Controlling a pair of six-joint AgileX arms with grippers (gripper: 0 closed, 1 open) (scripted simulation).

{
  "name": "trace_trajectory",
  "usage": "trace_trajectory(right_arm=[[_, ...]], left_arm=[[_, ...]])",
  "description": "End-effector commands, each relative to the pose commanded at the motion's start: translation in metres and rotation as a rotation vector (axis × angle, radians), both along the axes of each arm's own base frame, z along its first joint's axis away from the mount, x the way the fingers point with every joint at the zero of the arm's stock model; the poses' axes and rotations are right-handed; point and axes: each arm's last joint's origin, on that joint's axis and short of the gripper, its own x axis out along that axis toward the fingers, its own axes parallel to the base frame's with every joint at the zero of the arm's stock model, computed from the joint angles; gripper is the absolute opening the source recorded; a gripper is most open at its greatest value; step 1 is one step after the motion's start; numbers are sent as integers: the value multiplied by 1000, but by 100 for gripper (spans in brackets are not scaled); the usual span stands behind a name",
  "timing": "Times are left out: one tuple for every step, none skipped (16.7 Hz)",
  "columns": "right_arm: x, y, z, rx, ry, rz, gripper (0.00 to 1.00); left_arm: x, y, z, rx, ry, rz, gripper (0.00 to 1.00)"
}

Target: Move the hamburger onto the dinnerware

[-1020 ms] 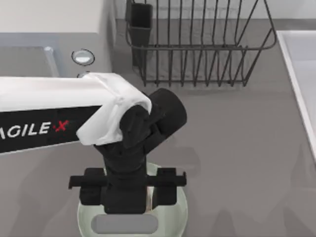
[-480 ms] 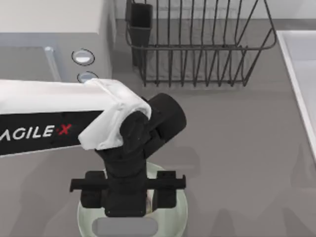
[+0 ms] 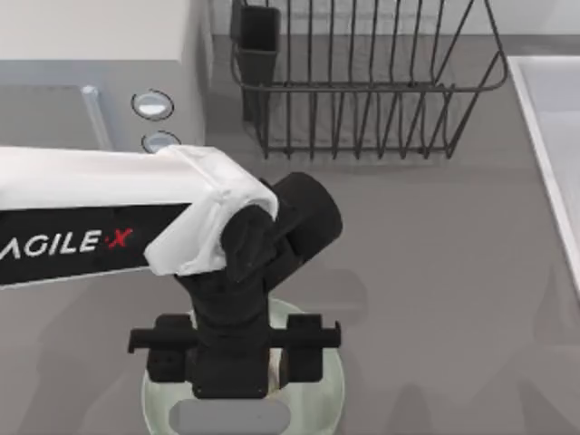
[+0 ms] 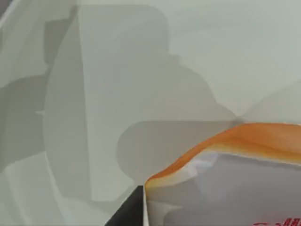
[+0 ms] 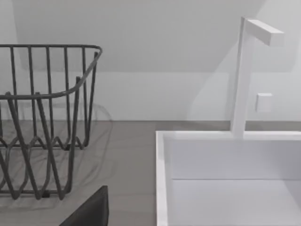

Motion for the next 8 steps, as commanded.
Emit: trace_trajectory(right_arm=[[0,0,0,0,0,0,100],[0,0,0,0,0,0,100],[0,0,0,0,0,0,100],[0,0,0,0,0,0,100],[0,0,0,0,0,0,100],[0,0,0,0,0,0,100],[0,0,0,0,0,0,100],[0,0,0,0,0,0,100]], left_arm=[[0,0,0,0,0,0,90],[0,0,0,0,0,0,98],[0,0,0,0,0,0,100],[0,0,0,0,0,0,100],[0,0,0,0,0,0,100],[0,0,0,0,0,0,100],[0,0,0,0,0,0,100],[0,0,0,0,0,0,100]])
